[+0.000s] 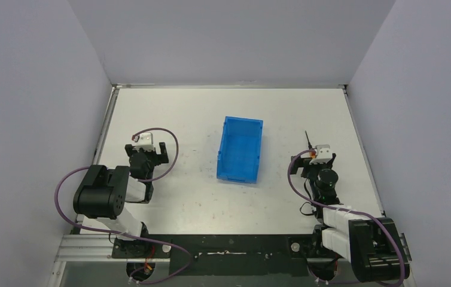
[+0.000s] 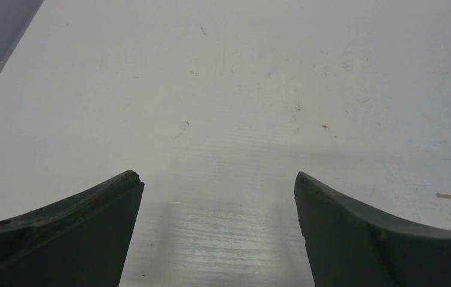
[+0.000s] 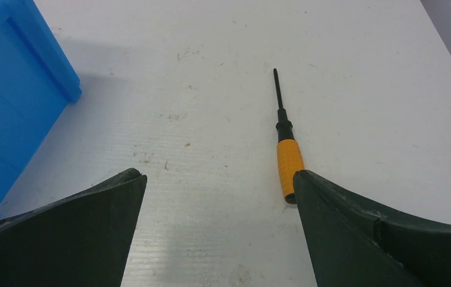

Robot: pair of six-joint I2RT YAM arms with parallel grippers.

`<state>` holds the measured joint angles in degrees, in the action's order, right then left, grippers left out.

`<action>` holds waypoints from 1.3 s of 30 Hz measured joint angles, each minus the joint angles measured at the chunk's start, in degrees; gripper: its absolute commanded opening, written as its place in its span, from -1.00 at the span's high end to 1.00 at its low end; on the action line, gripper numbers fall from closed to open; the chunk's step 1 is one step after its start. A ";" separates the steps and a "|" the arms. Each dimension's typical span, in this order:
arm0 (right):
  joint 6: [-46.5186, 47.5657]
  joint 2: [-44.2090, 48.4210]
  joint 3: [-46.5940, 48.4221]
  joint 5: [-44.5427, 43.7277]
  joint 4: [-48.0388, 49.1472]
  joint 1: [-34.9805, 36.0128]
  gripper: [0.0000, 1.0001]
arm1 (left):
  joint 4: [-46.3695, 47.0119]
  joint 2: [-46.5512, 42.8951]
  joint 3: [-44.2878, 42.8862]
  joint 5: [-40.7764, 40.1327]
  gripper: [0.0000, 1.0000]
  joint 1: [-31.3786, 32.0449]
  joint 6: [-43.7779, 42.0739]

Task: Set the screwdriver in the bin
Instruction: Pick up the screwdriver from the center of the board.

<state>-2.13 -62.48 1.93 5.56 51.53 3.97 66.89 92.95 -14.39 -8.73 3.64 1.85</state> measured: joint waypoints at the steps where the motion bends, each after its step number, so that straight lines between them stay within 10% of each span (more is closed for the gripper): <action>1: 0.09 0.02 0.22 -0.09 -0.31 0.33 -1.00 | 0.00 0.00 0.00 0.00 -0.94 0.00 0.00; 16: -0.96 9.29 23.08 -4.76 -32.11 3.65 -1.00 | 0.00 0.00 0.00 -0.02 -0.94 0.00 0.02; 27: -7.48 -5.29 60.81 -10.27 -71.32 3.61 -1.00 | 0.00 0.00 0.00 -0.02 -0.94 0.00 0.02; 39: -6.05 -19.76 69.61 -12.04 -87.54 1.60 -1.00 | 0.00 0.00 0.00 -0.02 -0.94 0.00 0.02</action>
<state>-8.19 -82.24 71.55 -6.48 -36.01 5.56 66.89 92.95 -14.39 -8.75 3.64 1.87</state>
